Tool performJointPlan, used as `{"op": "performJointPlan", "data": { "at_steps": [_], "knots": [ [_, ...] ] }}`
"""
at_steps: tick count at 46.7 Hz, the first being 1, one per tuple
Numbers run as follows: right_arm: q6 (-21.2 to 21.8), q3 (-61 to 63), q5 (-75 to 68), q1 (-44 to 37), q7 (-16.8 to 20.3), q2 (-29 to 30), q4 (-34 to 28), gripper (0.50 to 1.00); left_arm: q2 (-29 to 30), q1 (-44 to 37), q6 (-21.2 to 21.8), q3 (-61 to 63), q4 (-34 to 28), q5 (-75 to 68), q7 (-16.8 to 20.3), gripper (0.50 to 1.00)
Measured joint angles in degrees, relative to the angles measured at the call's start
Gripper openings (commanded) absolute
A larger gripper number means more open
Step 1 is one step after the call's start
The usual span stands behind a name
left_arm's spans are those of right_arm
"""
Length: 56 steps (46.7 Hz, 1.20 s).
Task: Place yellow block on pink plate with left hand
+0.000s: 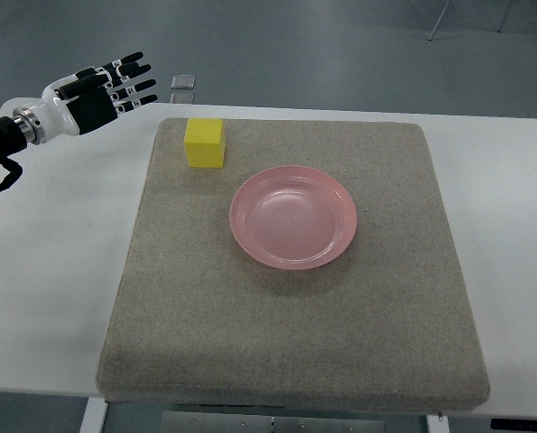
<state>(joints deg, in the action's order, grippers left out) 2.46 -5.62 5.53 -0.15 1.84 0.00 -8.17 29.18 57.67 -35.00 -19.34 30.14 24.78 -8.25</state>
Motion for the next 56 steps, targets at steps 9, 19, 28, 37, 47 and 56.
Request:
{"op": "performJointPlan", "data": {
  "at_steps": [9,19,28,37,47,56],
  "knots": [
    [0.00,0.00,0.00,-0.03,0.00,0.00,0.00,0.924,0.00,0.41,0.00,-0.18,0.05,-0.07,0.00,0.994],
    [0.00,0.00,0.00,-0.01,0.00,0.00,0.00,0.924,0.11,2.15,0.00,0.13,-0.07,-0.08,0.00,0.994],
    [0.00,0.00,0.00,-0.03,0.00,0.00,0.00,0.924,-0.13,2.44,0.00,0.26,-0.03,-0.10,0.00,0.996],
    [0.00,0.00,0.00,0.00,0.01,0.00,0.00,0.924,-0.12,2.37,0.00,0.22,-1.48,-0.12,0.00,0.994],
    [0.00,0.00,0.00,-0.03,0.01,0.00,0.00,0.924,-1.05,2.37,0.00,0.25,-3.93,-3.89,0.36,0.994],
    [0.00,0.00,0.00,0.00,0.00,0.00,0.00,0.924,-5.68,4.72,0.00,-0.72,-11.75,-22.45,4.86,0.994]
  ]
}}
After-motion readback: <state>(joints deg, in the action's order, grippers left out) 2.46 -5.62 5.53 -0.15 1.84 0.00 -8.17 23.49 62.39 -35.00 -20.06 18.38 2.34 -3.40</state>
